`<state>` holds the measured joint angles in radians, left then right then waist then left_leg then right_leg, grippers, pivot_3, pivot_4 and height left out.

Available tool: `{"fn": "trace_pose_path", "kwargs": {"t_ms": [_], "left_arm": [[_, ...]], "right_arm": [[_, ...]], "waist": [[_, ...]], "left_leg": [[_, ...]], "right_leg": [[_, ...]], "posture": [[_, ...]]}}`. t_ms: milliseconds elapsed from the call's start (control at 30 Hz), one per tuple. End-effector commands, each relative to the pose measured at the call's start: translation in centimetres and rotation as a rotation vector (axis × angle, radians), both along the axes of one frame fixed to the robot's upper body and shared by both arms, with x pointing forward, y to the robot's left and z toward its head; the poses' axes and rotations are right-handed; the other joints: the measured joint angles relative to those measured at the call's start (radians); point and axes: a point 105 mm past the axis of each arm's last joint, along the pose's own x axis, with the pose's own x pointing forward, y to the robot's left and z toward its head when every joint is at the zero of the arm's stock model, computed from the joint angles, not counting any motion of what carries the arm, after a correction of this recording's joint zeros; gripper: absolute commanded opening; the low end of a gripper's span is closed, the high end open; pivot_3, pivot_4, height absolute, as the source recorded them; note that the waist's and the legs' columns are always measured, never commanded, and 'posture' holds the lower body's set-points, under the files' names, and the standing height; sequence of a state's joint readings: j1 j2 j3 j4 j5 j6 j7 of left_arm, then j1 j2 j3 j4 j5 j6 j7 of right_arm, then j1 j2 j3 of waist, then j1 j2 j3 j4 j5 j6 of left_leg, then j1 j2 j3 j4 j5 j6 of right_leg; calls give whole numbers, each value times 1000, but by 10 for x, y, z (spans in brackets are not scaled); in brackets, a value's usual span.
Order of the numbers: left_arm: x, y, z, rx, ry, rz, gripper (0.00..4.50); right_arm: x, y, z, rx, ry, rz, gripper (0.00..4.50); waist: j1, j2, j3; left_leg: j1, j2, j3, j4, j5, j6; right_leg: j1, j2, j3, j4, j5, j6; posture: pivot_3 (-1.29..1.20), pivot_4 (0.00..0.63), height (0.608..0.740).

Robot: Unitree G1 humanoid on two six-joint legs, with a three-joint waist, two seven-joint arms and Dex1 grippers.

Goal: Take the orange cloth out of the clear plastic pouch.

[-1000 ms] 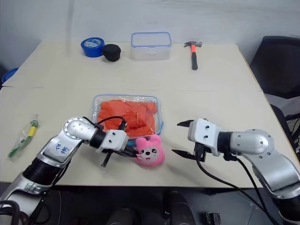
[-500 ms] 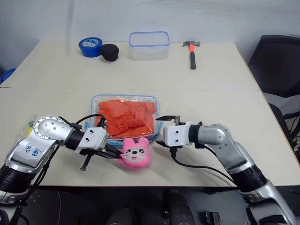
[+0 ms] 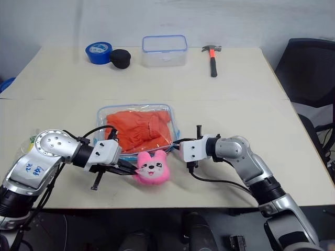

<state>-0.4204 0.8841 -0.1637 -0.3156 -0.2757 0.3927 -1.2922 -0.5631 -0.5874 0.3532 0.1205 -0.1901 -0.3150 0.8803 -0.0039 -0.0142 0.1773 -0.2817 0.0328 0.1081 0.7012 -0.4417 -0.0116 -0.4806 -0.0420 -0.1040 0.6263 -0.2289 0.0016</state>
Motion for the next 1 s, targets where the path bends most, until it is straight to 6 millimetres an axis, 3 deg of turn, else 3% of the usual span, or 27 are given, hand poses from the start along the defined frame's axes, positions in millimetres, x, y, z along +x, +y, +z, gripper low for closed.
{"fn": "trace_pose_path", "kwargs": {"t_ms": [33, 100, 367, 433, 567, 633, 833, 933, 1000], "left_arm": [[-4, 0, 10, -13, -38, -11, 0], [-4, 1, 10, -16, -32, -6, 0], [3, 19, 17, -60, -11, 121, 0], [4, 32, 19, -59, -8, 179, 0], [11, 80, 19, 6, -57, 361, 0], [15, 107, 23, 20, -85, 467, 0], [20, 161, 42, -36, -129, 701, 0], [21, 173, 44, -37, -139, 741, 0], [21, 167, 38, -35, -123, 710, 0]], "right_arm": [[2, 6, 12, 15, -62, 21, 280], [3, 7, 13, 13, -83, 26, 20], [9, -2, 25, -25, -150, 9, 20], [4, -7, 27, -47, -146, 23, 20], [-10, -26, 33, -89, -152, 38, 20], [-16, -38, 33, -123, -154, 41, 20], [-27, -62, 34, -150, -148, 16, 20], [-29, -66, 35, -139, -140, 6, 20], [-31, -64, 36, -114, -129, 5, 20]], "waist": [[0, 0, 0], [-1, 0, 0], [-2, 0, 0], [-2, 0, 0], [0, 1, 0], [0, 1, 1], [1, 1, 1], [1, 1, 1], [1, 1, 1]], "left_leg": [[0, 0, 0, 0, 0, 0], [0, 0, 0, 0, 0, 0], [0, 2, 0, 0, 0, 0], [0, 3, -1, 0, 0, 0], [1, 3, -4, 0, 0, 0], [1, 3, -4, 0, 0, 0], [1, 3, -2, -1, -1, 1], [1, 3, 0, -1, -1, 1], [1, 3, 0, -1, -1, 1]], "right_leg": [[0, 0, 0, 0, 0, 0], [0, 0, 0, 0, 0, 0], [-1, 0, 0, 0, 0, 0], [-2, 0, 0, 1, 0, 0], [-3, 0, 0, 0, 0, 0], [-3, -1, -1, -1, 0, 0], [-2, -1, -2, -2, 0, 0], [-2, -1, -3, -1, 0, 0], [-2, -1, -2, -1, 0, 0]], "posture": [[0, 150, 740], [0, 150, 740], [0, 150, 740], [0, 150, 740], [0, 150, 740], [0, 150, 740], [0, 150, 740], [0, 150, 740], [0, 150, 740]]}}
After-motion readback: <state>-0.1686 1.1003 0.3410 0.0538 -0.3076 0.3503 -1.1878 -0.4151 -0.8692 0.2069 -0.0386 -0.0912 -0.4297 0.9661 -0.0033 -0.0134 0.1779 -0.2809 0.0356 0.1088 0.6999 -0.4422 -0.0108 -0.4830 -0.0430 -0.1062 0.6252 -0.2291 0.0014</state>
